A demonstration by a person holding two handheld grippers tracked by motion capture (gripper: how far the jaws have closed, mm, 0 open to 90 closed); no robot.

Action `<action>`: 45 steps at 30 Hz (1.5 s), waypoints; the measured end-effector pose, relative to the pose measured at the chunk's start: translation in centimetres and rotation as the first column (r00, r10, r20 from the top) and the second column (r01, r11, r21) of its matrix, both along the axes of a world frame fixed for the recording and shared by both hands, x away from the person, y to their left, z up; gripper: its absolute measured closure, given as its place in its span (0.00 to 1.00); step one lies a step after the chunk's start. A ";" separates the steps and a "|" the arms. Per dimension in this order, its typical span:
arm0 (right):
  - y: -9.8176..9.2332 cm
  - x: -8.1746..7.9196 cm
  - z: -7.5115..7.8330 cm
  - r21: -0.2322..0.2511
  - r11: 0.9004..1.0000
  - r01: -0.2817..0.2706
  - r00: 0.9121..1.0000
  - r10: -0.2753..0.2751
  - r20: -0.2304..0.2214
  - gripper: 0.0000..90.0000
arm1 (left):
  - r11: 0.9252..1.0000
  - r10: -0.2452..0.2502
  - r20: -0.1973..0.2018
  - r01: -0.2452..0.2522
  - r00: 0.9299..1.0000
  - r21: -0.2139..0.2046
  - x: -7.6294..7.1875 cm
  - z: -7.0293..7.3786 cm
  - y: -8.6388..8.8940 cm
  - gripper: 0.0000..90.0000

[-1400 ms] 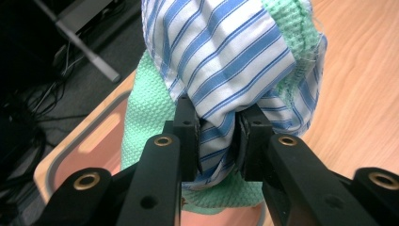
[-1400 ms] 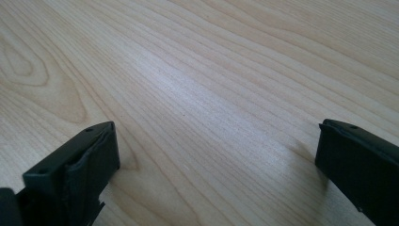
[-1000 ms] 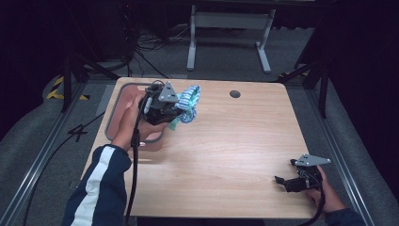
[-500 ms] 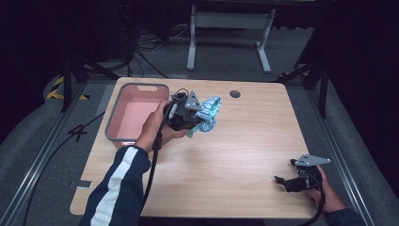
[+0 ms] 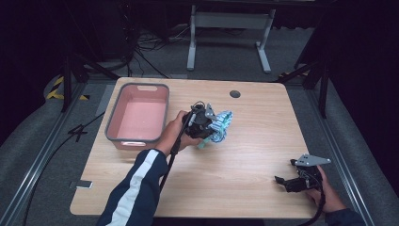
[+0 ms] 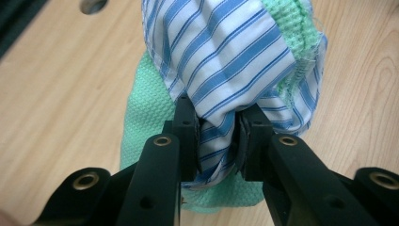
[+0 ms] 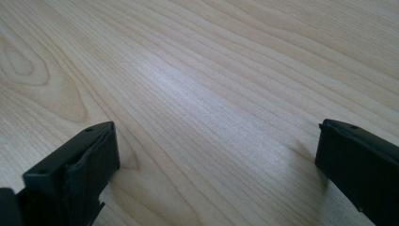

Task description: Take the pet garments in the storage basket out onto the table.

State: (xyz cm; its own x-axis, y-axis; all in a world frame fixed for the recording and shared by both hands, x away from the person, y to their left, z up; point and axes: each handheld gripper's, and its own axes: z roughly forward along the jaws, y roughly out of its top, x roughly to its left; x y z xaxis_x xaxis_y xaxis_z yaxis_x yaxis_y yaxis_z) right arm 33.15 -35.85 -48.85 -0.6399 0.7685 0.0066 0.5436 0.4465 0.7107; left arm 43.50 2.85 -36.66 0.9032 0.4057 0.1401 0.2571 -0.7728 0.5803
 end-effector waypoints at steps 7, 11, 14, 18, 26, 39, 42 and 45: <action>0.0 0.0 0.0 0.000 1.000 0.000 1.000 0.000 0.000 0.01 | 0.999 -0.007 -0.038 0.008 0.999 0.032 0.3 -2.6 -1.9 0.81; 0.0 0.0 0.0 0.000 1.000 0.000 1.000 0.000 0.000 0.01 | 0.999 -0.013 -0.052 0.015 0.999 0.038 0.3 -3.5 -2.6 0.80; 0.0 0.0 0.0 0.000 1.000 0.000 1.000 0.000 0.000 0.01 | 0.999 -0.018 -0.059 0.021 0.998 0.040 0.2 -4.1 -3.2 0.80; 0.0 0.0 0.0 0.000 1.000 0.000 1.000 0.000 0.001 0.01 | 0.997 -0.032 -0.076 0.037 0.997 0.061 0.0 -5.2 -4.0 0.79; 0.0 0.0 0.0 0.000 1.000 -0.001 1.000 0.001 0.000 0.01 | 0.996 -0.032 -0.101 0.040 0.994 0.075 0.0 -6.7 -4.8 0.71; 0.0 0.0 0.0 -0.001 1.000 -0.002 1.000 0.002 0.000 0.01 | 0.997 -0.037 -0.111 0.043 0.993 0.059 -0.3 -6.6 -4.7 0.65; 0.0 0.0 0.0 -0.001 1.000 -0.002 1.000 0.002 0.001 0.01 | 0.998 -0.034 -0.103 0.040 0.994 0.054 -0.3 -6.4 -4.6 0.63; 0.0 0.0 0.0 -0.001 1.000 -0.002 1.000 0.002 0.001 0.01 | 0.998 -0.037 -0.088 0.041 0.995 0.050 -0.5 -6.0 -4.4 0.60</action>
